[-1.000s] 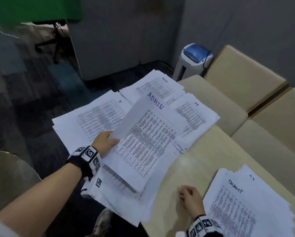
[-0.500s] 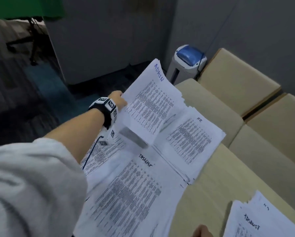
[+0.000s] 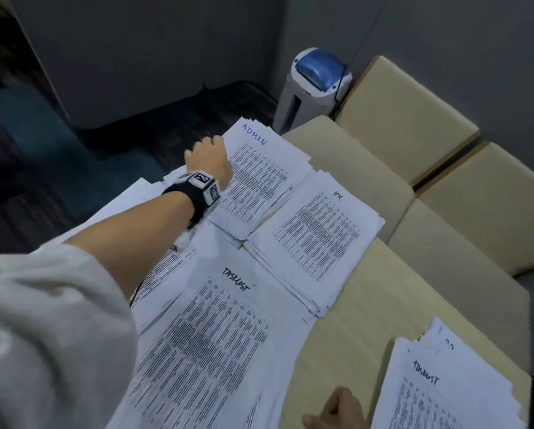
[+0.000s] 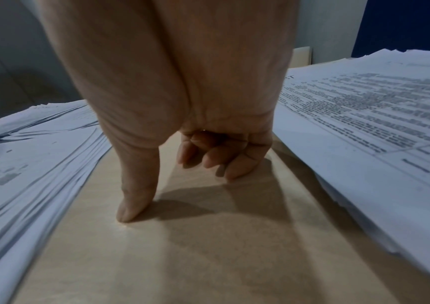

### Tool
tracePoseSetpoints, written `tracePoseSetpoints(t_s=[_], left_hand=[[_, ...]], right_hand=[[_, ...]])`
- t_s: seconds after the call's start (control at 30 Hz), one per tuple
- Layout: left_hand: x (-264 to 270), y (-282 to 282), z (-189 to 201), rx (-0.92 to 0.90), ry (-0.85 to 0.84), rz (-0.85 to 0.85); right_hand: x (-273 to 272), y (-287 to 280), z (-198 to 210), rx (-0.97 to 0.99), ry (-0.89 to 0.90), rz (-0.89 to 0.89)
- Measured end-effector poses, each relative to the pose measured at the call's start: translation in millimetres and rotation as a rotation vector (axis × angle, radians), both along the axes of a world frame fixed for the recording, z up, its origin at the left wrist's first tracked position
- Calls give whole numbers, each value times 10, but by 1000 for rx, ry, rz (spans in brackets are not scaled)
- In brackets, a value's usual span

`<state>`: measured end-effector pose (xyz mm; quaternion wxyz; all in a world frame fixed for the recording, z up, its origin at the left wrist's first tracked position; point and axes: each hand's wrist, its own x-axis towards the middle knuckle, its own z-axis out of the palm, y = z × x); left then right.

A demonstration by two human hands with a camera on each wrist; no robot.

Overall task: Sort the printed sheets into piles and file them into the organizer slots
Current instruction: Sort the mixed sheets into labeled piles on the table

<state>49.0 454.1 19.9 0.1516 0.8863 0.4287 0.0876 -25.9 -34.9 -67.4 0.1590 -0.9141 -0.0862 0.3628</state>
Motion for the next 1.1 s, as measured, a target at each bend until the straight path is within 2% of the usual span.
tracePoseSetpoints(t_s=[0.03,0.13,0.2,0.3,0.37,0.53,0.7,0.77,0.87,0.97,1.1], left_hand=[[-35,-172,115,-62,-14,-60],[-220,-771,380,-251,-53,-259],[-369,-1234,499,-284,-62,-413],[-557,-1947,519,-237,-19,-580],[-638,-2427,472,-303,-9,-617],[-688,-3554,170,-492,54,-632],[-657,-4457,-281,-545,197,-599],[-645,-4696,-400,-541,257,-597],[-638,-4963,-522,-475,256,-595],[-651,-5118,-599,-393,164,-526],[-665,-5177,-642,-454,29,-401]], right_hand=[[-23,40,0,24,7,-77],[69,-13,187,125,113,-136],[46,-59,338,237,97,-227],[166,-387,530,357,-49,-380],[267,-731,551,366,-162,-513],[427,-1631,564,163,-376,-715],[441,-2231,370,-26,-291,-771],[440,-2357,315,-10,-252,-738],[475,-2492,255,46,-248,-699],[525,-2596,239,102,-223,-727],[548,-2707,264,232,-299,-758]])
